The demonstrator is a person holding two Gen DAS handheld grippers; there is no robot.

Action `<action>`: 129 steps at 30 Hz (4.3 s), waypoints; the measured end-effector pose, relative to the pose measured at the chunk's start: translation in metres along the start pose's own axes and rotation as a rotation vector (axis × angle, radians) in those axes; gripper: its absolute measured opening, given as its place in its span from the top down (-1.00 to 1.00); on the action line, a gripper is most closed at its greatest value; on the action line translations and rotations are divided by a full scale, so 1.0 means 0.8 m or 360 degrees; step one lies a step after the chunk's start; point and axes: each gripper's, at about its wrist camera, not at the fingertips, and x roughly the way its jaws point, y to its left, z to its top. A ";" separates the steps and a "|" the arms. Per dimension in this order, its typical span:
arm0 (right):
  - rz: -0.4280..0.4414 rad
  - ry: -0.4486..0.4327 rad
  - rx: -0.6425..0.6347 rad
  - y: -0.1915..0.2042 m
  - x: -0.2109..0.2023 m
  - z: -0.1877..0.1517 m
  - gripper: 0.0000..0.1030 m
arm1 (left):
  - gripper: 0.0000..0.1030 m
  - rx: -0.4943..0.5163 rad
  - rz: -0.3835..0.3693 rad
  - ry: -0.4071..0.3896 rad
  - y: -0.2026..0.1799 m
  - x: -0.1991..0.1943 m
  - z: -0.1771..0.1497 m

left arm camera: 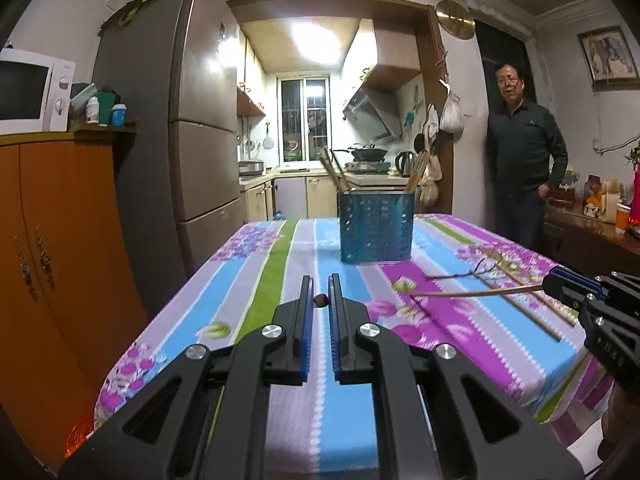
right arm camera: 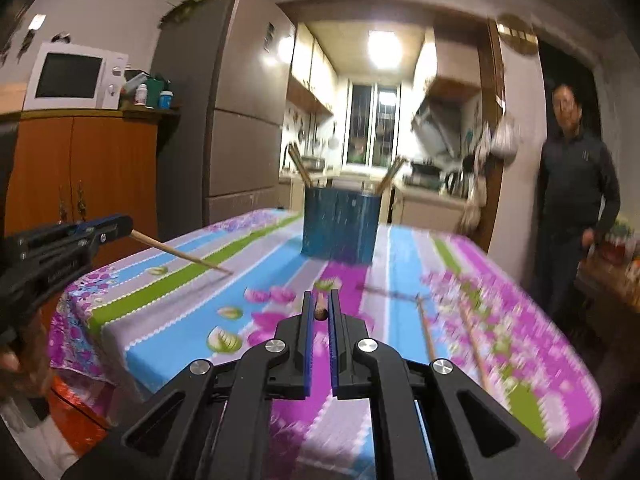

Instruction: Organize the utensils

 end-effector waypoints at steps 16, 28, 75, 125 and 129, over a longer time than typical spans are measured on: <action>0.0092 -0.0141 0.0031 -0.036 0.012 0.079 0.85 | 0.88 0.0014 -0.0213 0.0035 -0.021 0.035 0.080; 0.0317 0.0062 0.0284 -0.096 0.069 0.155 0.85 | 0.87 -0.0017 -0.0406 0.0254 -0.007 0.098 0.138; 0.0544 0.0060 0.0288 -0.057 -0.009 0.159 0.85 | 0.20 0.0165 -0.0206 0.0405 0.070 -0.052 -0.139; 0.0519 0.0074 0.0272 -0.045 -0.020 0.156 0.85 | 0.86 -0.0114 -0.0197 0.0075 0.101 -0.038 -0.070; 0.0502 0.0049 0.0280 -0.051 -0.019 0.159 0.85 | 0.88 -0.0088 -0.0206 -0.0013 0.094 -0.037 -0.035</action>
